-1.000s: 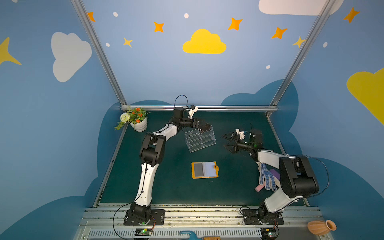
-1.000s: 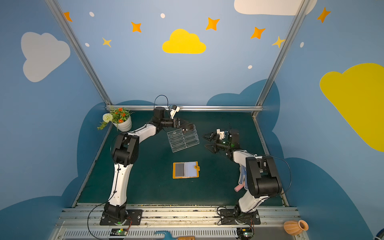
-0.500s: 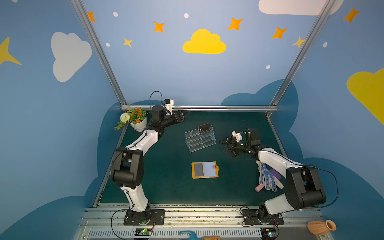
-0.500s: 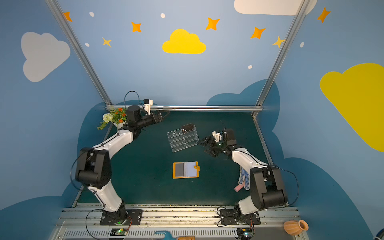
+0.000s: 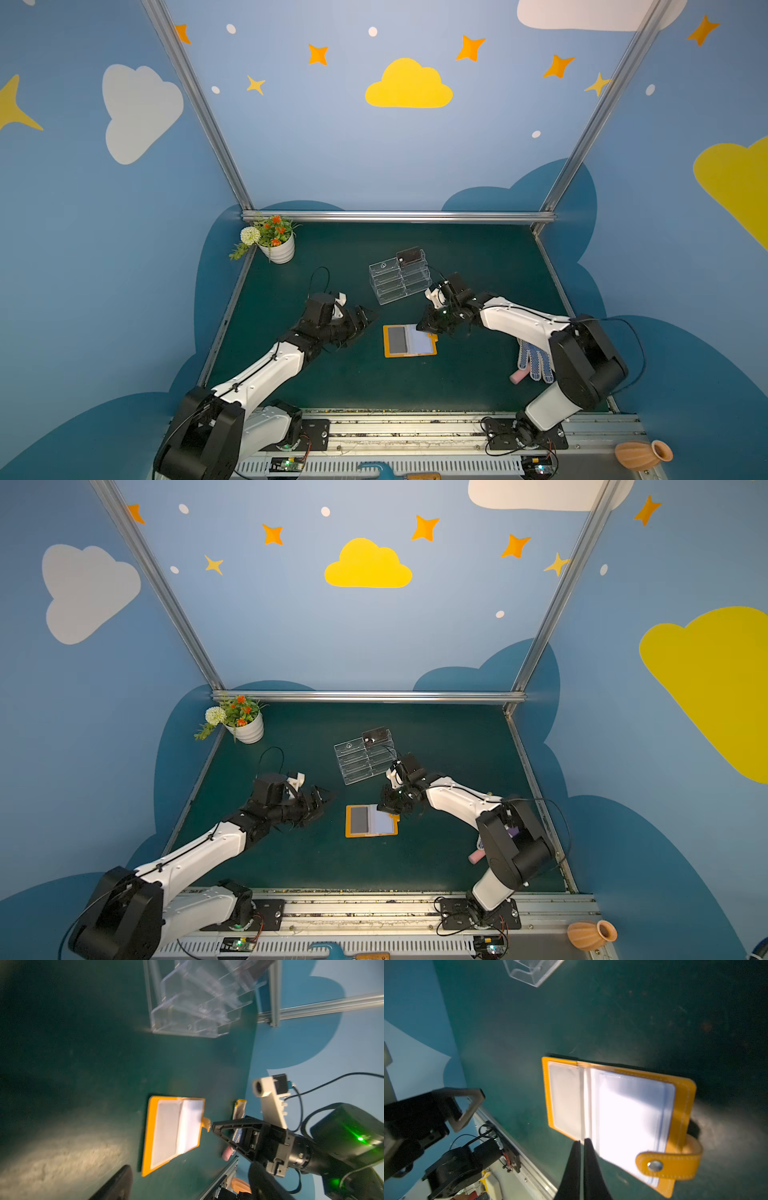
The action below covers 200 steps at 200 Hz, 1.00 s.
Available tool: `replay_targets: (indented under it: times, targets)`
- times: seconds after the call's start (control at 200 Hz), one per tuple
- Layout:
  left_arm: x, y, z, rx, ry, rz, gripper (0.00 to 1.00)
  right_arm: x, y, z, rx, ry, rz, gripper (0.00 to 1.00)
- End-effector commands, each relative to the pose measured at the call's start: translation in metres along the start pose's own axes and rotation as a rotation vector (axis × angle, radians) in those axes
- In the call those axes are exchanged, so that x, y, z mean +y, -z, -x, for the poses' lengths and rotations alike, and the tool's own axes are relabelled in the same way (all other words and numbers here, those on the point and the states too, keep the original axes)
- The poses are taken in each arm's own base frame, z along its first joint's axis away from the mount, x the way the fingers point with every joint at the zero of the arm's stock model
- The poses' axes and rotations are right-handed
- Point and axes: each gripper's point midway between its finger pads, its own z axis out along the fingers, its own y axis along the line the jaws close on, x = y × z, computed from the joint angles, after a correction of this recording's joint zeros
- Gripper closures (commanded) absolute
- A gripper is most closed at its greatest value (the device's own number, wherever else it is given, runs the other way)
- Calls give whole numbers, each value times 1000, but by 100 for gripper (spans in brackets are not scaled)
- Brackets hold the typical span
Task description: Take the credit cards out of the card holder
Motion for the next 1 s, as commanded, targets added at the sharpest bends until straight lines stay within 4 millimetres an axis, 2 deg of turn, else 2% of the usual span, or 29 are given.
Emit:
replay_targets:
  times: [0.0, 0.16, 0.395, 0.536, 0.621, 0.741, 0.881, 0.996]
  targets:
    - [-7, -11, -2, -4, 80, -33, 20, -8, -11, 5, 12, 31, -56, 100]
    - [14, -32, -18, 49, 126, 22, 24, -23, -26, 6, 24, 28, -95, 100]
    - [51, -51, -25, 71, 205, 117, 40, -43, -39, -4, 64, -10, -103, 100]
    - [55, -67, -28, 103, 234, 100, 43, -52, -43, -12, 74, -25, -109, 100]
    - [61, -76, -29, 117, 260, 90, 53, -61, -45, -17, 87, -45, -119, 100]
    - [76, -84, -34, 127, 278, 125, 59, -68, -46, -21, 94, -67, -111, 100]
    - [77, -84, -32, 96, 284, 105, 71, -73, -45, -24, 96, -73, -115, 100]
    - [64, -84, -29, 79, 259, 59, 75, -76, -47, -26, 101, -81, -112, 100]
